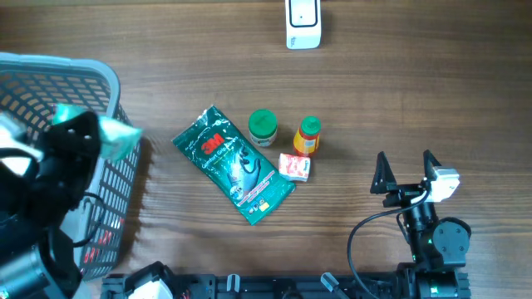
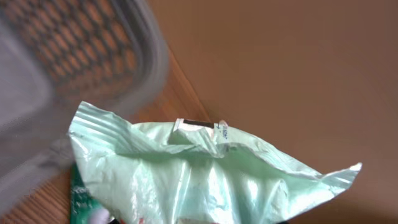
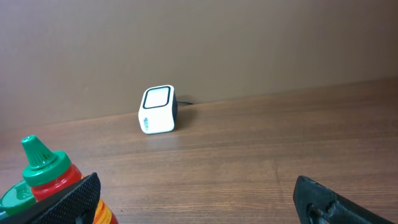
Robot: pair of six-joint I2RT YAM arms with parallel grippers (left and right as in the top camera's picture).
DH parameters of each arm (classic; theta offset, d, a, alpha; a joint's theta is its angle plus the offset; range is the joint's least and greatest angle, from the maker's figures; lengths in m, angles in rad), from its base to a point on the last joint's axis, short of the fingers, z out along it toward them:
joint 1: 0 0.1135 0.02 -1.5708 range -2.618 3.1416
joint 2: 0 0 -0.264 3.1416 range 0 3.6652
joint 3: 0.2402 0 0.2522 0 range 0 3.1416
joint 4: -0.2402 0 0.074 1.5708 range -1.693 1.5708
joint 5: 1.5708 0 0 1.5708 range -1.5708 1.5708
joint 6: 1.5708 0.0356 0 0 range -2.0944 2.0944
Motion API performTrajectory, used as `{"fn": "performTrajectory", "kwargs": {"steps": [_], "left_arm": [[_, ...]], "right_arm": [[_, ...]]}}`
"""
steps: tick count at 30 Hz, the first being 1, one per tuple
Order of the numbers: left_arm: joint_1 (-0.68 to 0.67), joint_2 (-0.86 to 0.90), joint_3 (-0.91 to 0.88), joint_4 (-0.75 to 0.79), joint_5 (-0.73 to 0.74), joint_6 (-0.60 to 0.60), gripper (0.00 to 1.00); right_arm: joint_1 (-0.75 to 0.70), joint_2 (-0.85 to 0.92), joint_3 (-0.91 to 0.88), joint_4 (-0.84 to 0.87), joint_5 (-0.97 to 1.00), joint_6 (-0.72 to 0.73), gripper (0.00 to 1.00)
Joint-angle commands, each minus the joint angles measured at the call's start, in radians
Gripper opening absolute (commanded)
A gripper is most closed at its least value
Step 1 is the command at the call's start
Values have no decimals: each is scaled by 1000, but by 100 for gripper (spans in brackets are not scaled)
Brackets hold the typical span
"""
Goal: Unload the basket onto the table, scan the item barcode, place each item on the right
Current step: 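Carry the wet-wipe pack and lower it beside the Kleenex pack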
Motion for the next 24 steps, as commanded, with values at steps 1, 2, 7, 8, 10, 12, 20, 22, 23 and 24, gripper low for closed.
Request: {"fn": "performTrajectory", "kwargs": {"steps": [1,2,7,8,10,12,20,22,23,24], "left_arm": [[-154,11,18,29,5,-1,24],[-195,18,18,32,-12,-1,25],[-455,93,18,34,-155,-1,25],[-531,124,18,34,-192,-1,25],[-651,180,18,33,-243,-1,25],[-772,251,18,33,-280,-1,25],[-1090,621,18,79,-386,-2,25],[-1116,694,18,107,-385,-3,24],[-1131,744,18,129,-384,-6,24],[-1143,780,18,145,-384,-13,24]], "right_arm": [[-5,-2,-1,3,13,11,100],[-5,-2,-1,3,13,10,100],[-5,-2,-1,3,13,10,100],[-5,-2,-1,3,13,10,100],[-5,-2,-1,3,13,10,100],[-5,-2,-1,3,13,11,100],[-5,-2,-1,3,13,11,100],[-5,-2,-1,3,13,10,100],[-4,-2,-1,3,13,10,100],[-2,-2,-1,3,13,10,100]]}}
